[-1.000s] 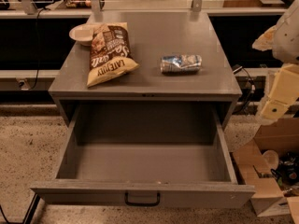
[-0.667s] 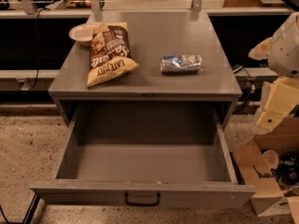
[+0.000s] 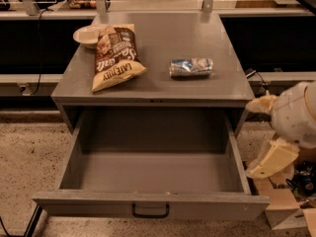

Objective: Close top drawer

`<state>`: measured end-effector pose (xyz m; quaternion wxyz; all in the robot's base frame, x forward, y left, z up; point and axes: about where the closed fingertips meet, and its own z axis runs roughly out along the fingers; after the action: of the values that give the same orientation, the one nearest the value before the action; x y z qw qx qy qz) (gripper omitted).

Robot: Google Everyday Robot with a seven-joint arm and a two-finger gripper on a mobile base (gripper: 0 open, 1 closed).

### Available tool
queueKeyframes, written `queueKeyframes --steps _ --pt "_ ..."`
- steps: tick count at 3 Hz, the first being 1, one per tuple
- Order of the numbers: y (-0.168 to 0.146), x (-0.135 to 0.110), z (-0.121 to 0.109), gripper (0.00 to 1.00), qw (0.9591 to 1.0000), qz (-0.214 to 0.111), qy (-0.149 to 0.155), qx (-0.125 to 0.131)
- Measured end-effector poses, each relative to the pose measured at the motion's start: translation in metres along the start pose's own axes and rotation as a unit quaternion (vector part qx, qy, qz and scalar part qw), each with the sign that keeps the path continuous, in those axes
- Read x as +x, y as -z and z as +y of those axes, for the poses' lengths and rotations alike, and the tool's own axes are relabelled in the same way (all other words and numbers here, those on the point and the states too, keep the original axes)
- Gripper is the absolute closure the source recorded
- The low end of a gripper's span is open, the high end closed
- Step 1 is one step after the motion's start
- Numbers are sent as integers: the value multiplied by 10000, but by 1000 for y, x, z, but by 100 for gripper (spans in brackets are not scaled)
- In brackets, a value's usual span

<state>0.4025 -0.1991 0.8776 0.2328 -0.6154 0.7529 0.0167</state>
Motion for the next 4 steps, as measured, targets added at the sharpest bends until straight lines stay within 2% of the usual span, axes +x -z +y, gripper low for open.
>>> queueKeyframes --steps 1,2,3,4 --pt "-46 20 38 41 9973 -618 -234 -305" --pt "-63 24 60 63 9939 -972 -240 -459" --pt "-58 19 76 88 9935 -1008 -112 -525" --pt "-74 29 97 100 9938 -900 -367 -537"
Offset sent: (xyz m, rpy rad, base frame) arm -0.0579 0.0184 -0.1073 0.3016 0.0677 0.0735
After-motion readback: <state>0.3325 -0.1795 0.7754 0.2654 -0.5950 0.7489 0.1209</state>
